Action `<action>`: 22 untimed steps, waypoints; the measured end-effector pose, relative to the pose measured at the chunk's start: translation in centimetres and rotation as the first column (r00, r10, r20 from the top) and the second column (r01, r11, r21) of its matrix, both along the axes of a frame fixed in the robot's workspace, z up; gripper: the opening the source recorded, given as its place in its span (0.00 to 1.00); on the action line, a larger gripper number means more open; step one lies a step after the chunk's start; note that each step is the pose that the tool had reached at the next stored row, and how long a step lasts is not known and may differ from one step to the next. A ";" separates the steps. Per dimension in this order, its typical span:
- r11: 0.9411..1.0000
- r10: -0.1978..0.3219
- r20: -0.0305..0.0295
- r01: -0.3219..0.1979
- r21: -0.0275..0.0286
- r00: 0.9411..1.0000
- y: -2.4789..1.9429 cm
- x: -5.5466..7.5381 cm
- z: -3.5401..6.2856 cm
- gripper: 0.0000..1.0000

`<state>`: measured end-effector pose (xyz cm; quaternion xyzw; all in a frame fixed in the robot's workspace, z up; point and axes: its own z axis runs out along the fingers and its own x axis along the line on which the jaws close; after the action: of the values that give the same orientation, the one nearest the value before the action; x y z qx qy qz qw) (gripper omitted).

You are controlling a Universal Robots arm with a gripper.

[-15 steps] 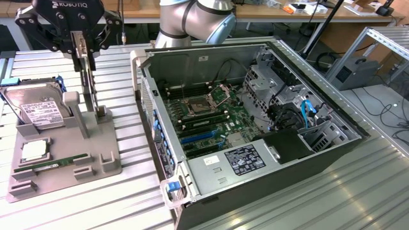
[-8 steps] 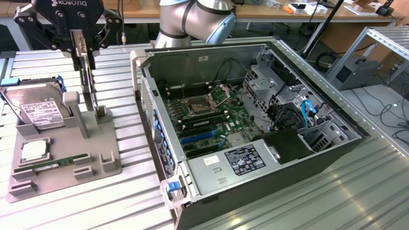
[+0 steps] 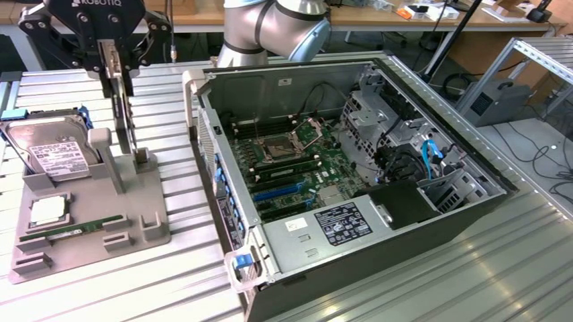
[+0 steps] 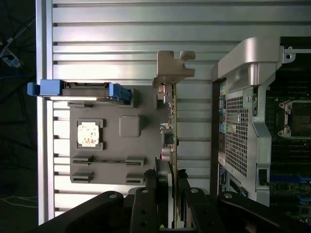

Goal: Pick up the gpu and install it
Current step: 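Pick up the gpu and move the gpu toward the slot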

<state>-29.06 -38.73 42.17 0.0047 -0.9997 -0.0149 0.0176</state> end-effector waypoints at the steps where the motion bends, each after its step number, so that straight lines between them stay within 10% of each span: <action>1: 1.000 0.000 0.000 0.000 0.000 1.000 0.00 0.0 0.03 0.27; 22: 1.000 0.000 0.000 0.000 0.002 1.000 0.00 0.0 0.71 0.27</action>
<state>-29.07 -38.72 42.88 0.0048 -0.9997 -0.0159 0.0176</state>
